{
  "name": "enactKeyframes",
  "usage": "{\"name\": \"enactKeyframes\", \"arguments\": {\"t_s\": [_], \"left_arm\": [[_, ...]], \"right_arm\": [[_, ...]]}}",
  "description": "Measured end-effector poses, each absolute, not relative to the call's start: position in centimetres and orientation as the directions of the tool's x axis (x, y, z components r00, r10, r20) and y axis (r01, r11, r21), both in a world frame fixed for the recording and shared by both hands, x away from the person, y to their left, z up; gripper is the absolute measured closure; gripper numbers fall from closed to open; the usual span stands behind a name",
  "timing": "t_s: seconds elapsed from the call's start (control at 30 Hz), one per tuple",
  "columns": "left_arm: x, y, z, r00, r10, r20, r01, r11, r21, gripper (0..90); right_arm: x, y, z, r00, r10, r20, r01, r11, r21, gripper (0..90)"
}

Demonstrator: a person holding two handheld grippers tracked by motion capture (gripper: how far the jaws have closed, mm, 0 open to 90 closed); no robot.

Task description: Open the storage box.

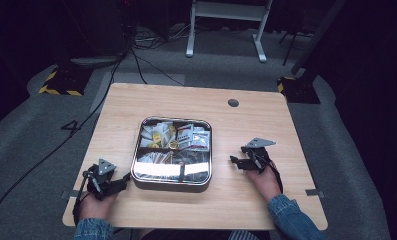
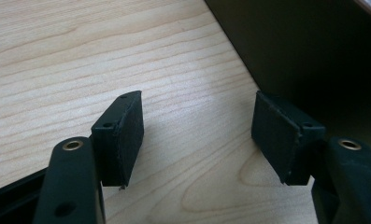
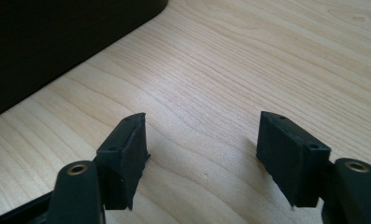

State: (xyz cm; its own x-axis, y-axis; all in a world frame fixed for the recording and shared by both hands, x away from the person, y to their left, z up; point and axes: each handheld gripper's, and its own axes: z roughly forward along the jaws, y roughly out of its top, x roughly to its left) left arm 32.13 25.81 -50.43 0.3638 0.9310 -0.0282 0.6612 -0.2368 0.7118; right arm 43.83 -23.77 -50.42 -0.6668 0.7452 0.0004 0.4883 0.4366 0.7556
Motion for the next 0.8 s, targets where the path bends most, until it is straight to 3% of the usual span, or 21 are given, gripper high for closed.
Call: {"name": "enactKeyframes", "arguments": {"t_s": [0.8], "left_arm": [[32.26, 25.72, -50.44, 0.372, 0.928, -0.032, 0.663, -0.242, 0.709, 32.1]], "right_arm": [[43.53, -24.11, -50.11, -0.661, 0.75, 0.028, 0.479, 0.393, 0.785, 34.2]]}}
